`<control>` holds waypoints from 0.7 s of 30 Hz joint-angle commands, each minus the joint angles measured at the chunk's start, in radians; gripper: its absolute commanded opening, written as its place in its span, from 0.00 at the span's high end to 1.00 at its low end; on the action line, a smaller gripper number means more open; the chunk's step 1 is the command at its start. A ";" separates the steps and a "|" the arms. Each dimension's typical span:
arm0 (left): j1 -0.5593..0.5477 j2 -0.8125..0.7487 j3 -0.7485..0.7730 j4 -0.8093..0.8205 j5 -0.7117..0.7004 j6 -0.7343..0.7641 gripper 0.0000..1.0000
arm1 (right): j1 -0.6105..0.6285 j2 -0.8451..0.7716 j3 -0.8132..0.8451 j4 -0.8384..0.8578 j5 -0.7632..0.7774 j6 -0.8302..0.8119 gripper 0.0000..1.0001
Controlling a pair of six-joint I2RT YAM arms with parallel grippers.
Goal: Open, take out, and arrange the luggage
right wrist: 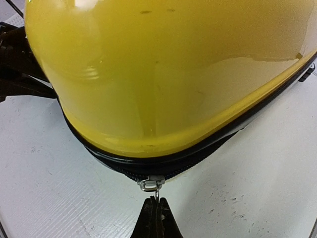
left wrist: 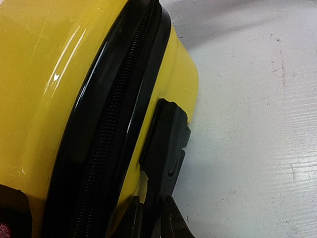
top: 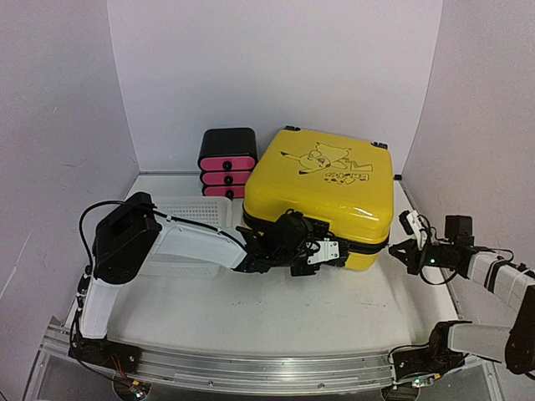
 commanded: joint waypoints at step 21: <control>0.047 -0.027 -0.083 -0.212 -0.100 -0.106 0.87 | -0.058 0.380 0.261 0.307 0.171 0.006 0.96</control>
